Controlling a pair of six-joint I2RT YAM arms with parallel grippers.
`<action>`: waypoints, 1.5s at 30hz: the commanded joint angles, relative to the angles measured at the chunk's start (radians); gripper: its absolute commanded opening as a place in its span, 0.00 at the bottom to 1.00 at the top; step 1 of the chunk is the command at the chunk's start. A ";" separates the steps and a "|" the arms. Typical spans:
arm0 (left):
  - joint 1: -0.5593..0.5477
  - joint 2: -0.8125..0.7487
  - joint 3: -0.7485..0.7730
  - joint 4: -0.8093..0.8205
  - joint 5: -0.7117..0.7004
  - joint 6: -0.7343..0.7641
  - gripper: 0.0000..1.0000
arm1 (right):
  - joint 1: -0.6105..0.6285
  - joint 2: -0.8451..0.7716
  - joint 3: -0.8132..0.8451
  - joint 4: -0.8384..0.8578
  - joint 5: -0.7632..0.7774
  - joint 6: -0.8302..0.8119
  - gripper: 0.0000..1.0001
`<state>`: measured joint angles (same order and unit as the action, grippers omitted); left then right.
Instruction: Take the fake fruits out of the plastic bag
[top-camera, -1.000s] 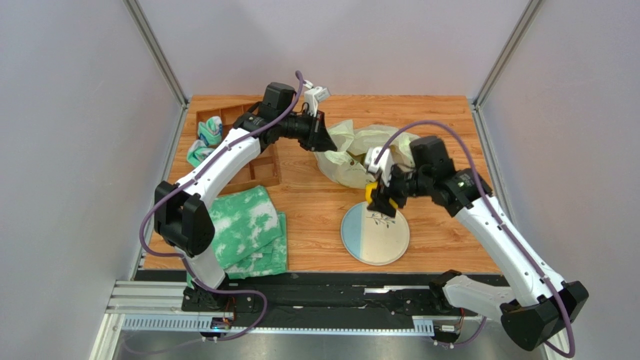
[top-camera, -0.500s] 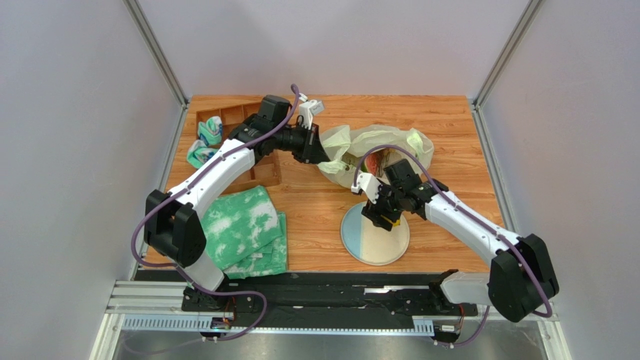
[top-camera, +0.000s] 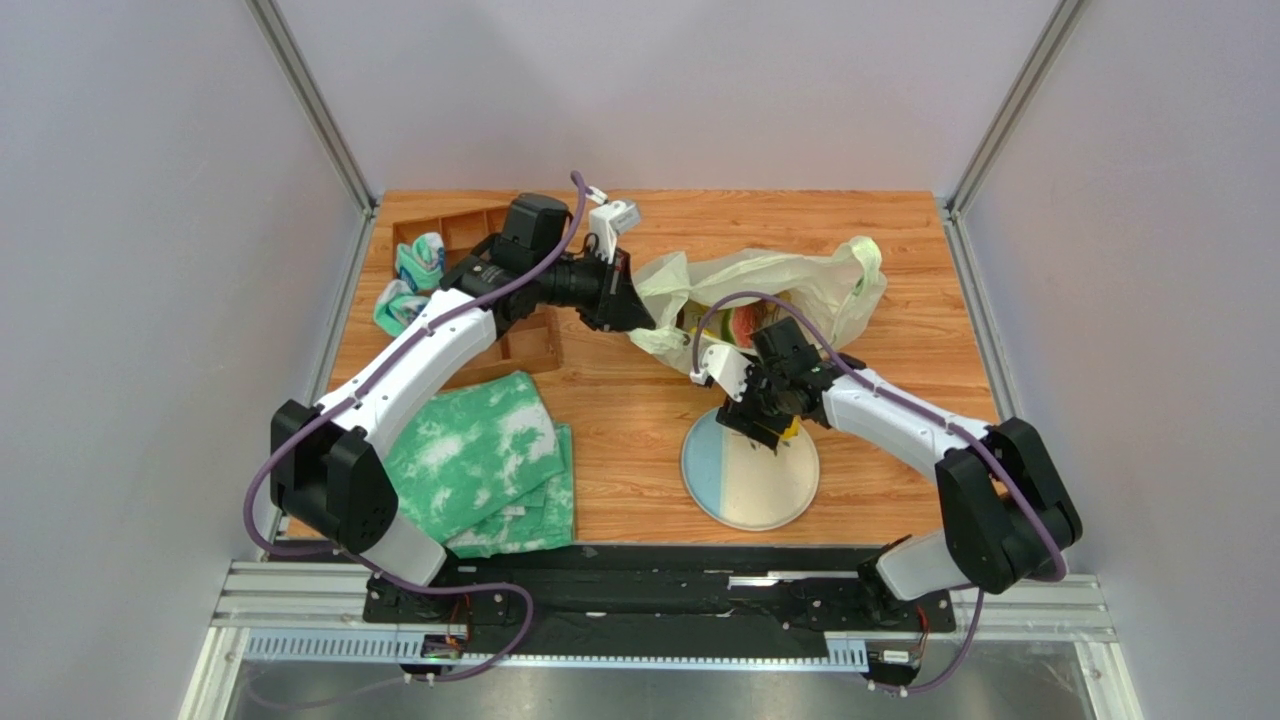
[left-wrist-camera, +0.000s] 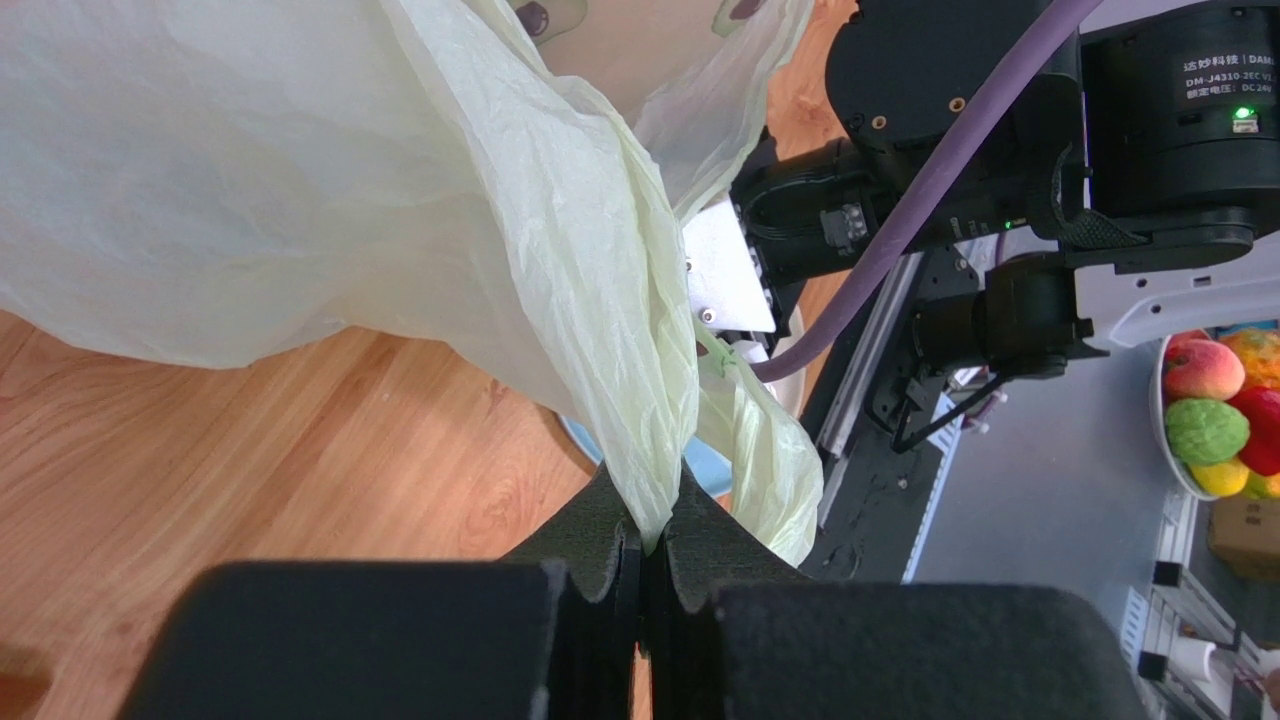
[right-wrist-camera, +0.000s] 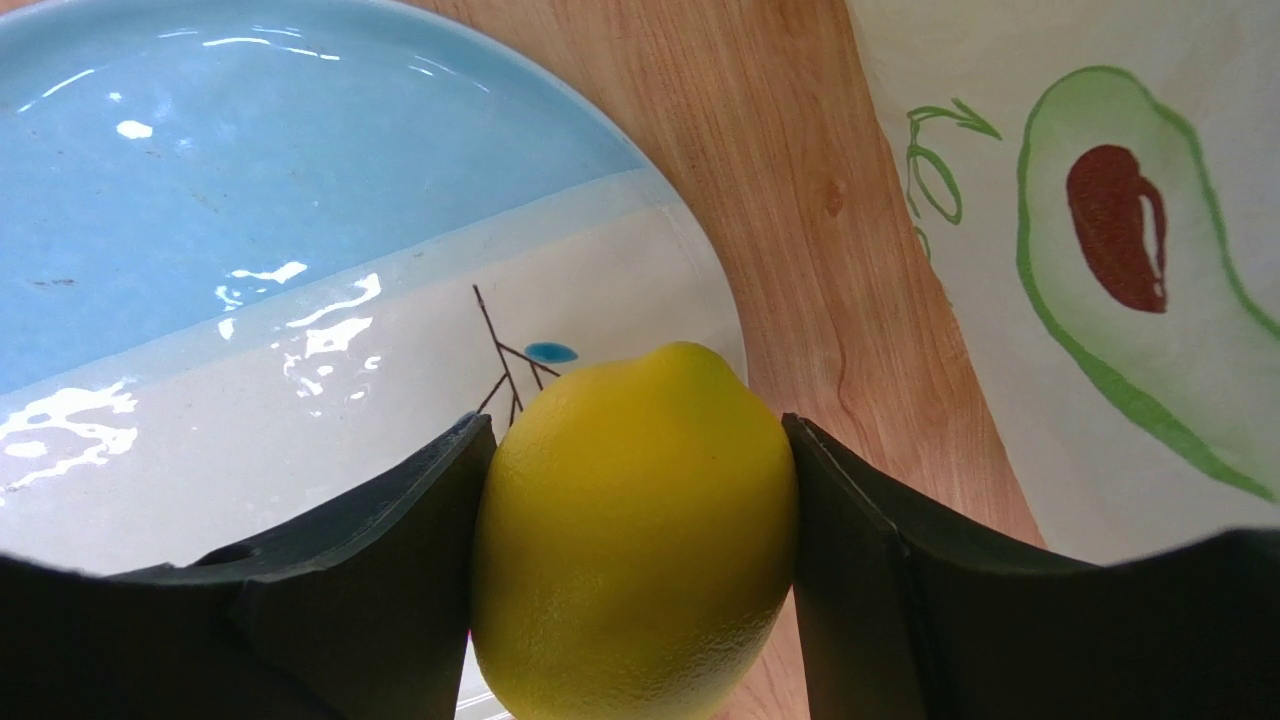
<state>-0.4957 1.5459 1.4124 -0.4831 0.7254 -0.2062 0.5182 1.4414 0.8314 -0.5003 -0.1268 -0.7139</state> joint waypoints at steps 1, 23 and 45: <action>0.002 -0.024 -0.001 0.020 0.017 0.028 0.00 | -0.004 0.001 -0.006 0.052 0.019 -0.021 0.61; -0.003 0.003 0.006 -0.130 -0.007 0.174 0.00 | -0.003 -0.296 0.351 -0.034 -0.064 0.200 0.96; -0.052 -0.150 -0.136 -0.223 -0.116 0.373 0.00 | -0.195 -0.304 0.019 -0.130 0.170 0.136 0.52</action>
<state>-0.5434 1.5089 1.3396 -0.7422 0.5926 0.1230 0.3183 1.2903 0.9222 -0.5697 0.0067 -0.5777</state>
